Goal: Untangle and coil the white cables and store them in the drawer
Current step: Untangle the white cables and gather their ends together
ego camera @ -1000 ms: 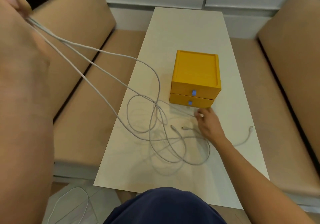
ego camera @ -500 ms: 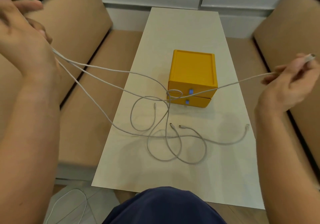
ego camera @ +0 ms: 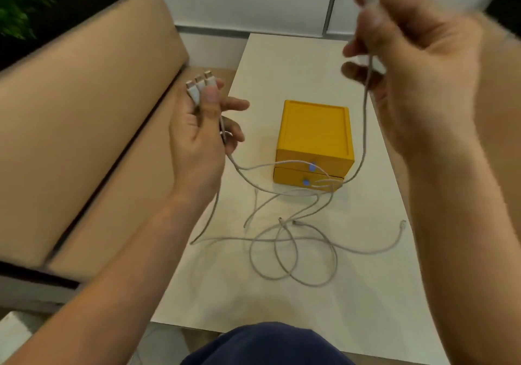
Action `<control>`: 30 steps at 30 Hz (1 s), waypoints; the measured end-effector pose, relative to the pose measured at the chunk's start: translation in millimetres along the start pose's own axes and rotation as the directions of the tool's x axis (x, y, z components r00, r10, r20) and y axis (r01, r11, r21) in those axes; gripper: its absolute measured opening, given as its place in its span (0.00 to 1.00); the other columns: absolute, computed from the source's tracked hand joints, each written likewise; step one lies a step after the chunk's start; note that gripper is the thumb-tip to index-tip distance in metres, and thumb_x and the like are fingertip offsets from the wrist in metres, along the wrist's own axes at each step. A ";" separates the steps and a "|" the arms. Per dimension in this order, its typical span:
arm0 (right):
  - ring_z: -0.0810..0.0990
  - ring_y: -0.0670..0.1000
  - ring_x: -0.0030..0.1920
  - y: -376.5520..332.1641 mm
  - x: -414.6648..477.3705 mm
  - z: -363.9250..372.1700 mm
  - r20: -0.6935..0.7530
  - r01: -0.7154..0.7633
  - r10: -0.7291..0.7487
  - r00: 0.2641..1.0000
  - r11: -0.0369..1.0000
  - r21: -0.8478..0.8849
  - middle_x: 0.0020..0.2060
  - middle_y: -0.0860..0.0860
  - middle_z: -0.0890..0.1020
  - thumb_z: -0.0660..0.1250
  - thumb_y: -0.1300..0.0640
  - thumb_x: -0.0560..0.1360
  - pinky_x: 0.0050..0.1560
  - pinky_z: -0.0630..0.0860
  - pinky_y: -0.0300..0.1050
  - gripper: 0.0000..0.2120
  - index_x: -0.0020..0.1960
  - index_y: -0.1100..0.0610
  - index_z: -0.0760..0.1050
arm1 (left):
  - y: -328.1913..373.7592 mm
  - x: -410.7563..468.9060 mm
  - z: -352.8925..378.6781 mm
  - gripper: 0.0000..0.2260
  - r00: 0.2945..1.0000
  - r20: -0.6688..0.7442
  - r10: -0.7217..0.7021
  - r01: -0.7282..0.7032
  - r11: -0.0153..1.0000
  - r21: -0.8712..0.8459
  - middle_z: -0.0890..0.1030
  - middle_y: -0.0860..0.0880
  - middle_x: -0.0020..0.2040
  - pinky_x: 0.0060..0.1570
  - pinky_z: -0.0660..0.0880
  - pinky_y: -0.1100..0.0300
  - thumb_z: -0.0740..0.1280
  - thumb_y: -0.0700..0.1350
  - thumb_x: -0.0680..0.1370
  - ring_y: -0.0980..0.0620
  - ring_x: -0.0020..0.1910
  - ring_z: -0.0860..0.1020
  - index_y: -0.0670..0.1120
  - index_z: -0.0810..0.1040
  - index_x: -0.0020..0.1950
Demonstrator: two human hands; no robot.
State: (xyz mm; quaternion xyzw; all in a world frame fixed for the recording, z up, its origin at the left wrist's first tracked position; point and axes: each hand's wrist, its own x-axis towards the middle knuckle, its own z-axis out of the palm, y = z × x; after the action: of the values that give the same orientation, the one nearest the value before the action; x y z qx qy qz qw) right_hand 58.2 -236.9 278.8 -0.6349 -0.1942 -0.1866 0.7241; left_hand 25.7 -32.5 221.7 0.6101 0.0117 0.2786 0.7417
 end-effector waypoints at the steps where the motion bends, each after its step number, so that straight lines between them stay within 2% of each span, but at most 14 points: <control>1: 0.85 0.52 0.42 -5.0 4.6 17.9 0.070 -0.052 0.055 0.996 0.997 -0.053 0.42 0.51 0.84 0.72 0.60 0.79 0.45 0.83 0.50 0.07 0.57 0.57 0.82 | -2.5 -9.5 6.9 0.08 0.999 0.035 -0.023 0.023 1.000 -0.014 0.86 0.45 0.49 0.29 0.73 0.58 0.56 0.49 0.88 0.50 0.35 0.81 0.47 0.73 0.58; 4: 0.87 0.56 0.44 23.8 -31.7 52.4 0.154 -0.111 0.128 0.980 0.987 -0.119 0.42 0.52 0.87 0.74 0.61 0.77 0.46 0.85 0.58 0.06 0.53 0.58 0.84 | -5.6 -22.2 21.0 0.09 0.997 0.025 -0.076 0.078 0.992 -0.100 0.86 0.46 0.54 0.41 0.81 0.54 0.56 0.46 0.88 0.47 0.48 0.85 0.43 0.74 0.60; 6: 0.87 0.56 0.46 35.6 -39.1 63.0 0.120 -0.139 0.149 0.981 0.986 -0.090 0.44 0.51 0.88 0.74 0.61 0.76 0.51 0.84 0.62 0.05 0.51 0.54 0.85 | -7.3 -25.7 22.7 0.09 0.995 0.023 -0.094 0.096 0.980 -0.173 0.84 0.47 0.53 0.46 0.81 0.52 0.58 0.46 0.87 0.48 0.51 0.84 0.45 0.76 0.58; 8: 0.88 0.52 0.47 37.2 -45.3 72.0 0.094 -0.160 0.164 0.982 0.986 -0.051 0.45 0.49 0.88 0.73 0.63 0.77 0.54 0.84 0.57 0.08 0.52 0.52 0.85 | -5.8 -29.2 22.5 0.09 0.994 0.027 -0.104 0.107 0.973 -0.202 0.83 0.47 0.54 0.49 0.81 0.49 0.58 0.47 0.87 0.46 0.53 0.83 0.47 0.77 0.58; 10: 0.87 0.51 0.47 39.0 -48.1 77.0 0.039 -0.164 0.165 0.986 0.986 -0.030 0.46 0.49 0.88 0.73 0.63 0.78 0.52 0.85 0.52 0.07 0.53 0.54 0.85 | -3.0 -30.1 20.2 0.09 0.995 0.017 -0.098 0.100 0.971 -0.215 0.84 0.46 0.57 0.50 0.81 0.49 0.58 0.47 0.87 0.45 0.55 0.84 0.47 0.77 0.60; 14: 0.87 0.51 0.46 39.2 -48.9 83.8 -0.022 -0.155 0.155 0.988 0.988 0.012 0.45 0.50 0.88 0.75 0.62 0.76 0.49 0.84 0.49 0.05 0.52 0.57 0.85 | 1.3 -29.4 18.7 0.11 0.995 0.025 -0.094 0.097 0.972 -0.216 0.84 0.49 0.63 0.53 0.81 0.51 0.57 0.45 0.87 0.48 0.60 0.83 0.46 0.76 0.64; 18: 0.87 0.51 0.48 43.3 -50.9 90.2 -0.032 -0.140 0.139 0.990 0.990 -0.022 0.47 0.50 0.87 0.75 0.60 0.76 0.52 0.84 0.54 0.06 0.51 0.50 0.85 | -1.0 -28.7 16.1 0.13 0.993 0.031 -0.117 0.121 0.966 -0.229 0.83 0.48 0.66 0.58 0.79 0.50 0.60 0.48 0.85 0.46 0.66 0.80 0.49 0.79 0.66; 20: 0.86 0.48 0.49 46.7 -50.5 89.7 -0.032 -0.147 0.145 0.989 0.988 -0.044 0.48 0.49 0.87 0.75 0.60 0.77 0.53 0.84 0.51 0.07 0.52 0.49 0.85 | -4.8 -27.6 15.4 0.14 0.993 0.022 -0.117 0.119 0.965 -0.233 0.82 0.45 0.66 0.61 0.78 0.48 0.61 0.49 0.85 0.42 0.67 0.79 0.46 0.79 0.66; 22: 0.85 0.43 0.48 47.0 -48.4 88.4 0.007 -0.153 0.154 0.988 0.984 -0.087 0.48 0.49 0.87 0.74 0.61 0.77 0.50 0.82 0.41 0.10 0.53 0.47 0.85 | -7.7 -25.6 15.2 0.14 0.990 0.010 -0.139 0.138 0.961 -0.238 0.82 0.42 0.66 0.61 0.78 0.46 0.60 0.48 0.86 0.39 0.67 0.79 0.44 0.78 0.67; 25: 0.80 0.37 0.45 47.9 -42.5 85.3 0.065 -0.129 0.148 0.987 0.963 -0.237 0.48 0.52 0.83 0.74 0.60 0.77 0.44 0.76 0.31 0.12 0.55 0.44 0.84 | -8.3 -21.1 15.8 0.15 0.984 0.008 -0.180 0.178 0.962 -0.206 0.82 0.43 0.66 0.58 0.80 0.48 0.59 0.47 0.87 0.41 0.64 0.81 0.42 0.74 0.70; 28: 0.79 0.37 0.44 50.1 -34.6 83.4 0.089 -0.112 0.148 0.985 0.940 -0.323 0.47 0.51 0.81 0.75 0.58 0.76 0.45 0.75 0.30 0.11 0.56 0.45 0.86 | -8.0 -16.1 18.5 0.14 0.982 0.007 -0.189 0.187 0.965 -0.184 0.83 0.45 0.64 0.60 0.80 0.47 0.60 0.45 0.86 0.43 0.63 0.82 0.43 0.75 0.69; 30: 0.81 0.40 0.43 50.7 -30.6 82.8 0.063 -0.111 0.140 0.988 0.935 -0.337 0.47 0.49 0.81 0.76 0.56 0.75 0.46 0.79 0.35 0.11 0.56 0.46 0.85 | -6.8 -12.2 20.1 0.12 0.981 -0.011 -0.192 0.187 0.964 -0.188 0.84 0.42 0.61 0.59 0.80 0.48 0.61 0.44 0.86 0.43 0.61 0.83 0.41 0.78 0.67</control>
State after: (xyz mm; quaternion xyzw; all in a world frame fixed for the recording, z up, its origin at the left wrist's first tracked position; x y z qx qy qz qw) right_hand 54.6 -147.8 229.8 -0.7665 -0.1498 -0.1425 0.6081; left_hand 25.3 -56.5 216.7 0.5298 0.0547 0.2153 0.8185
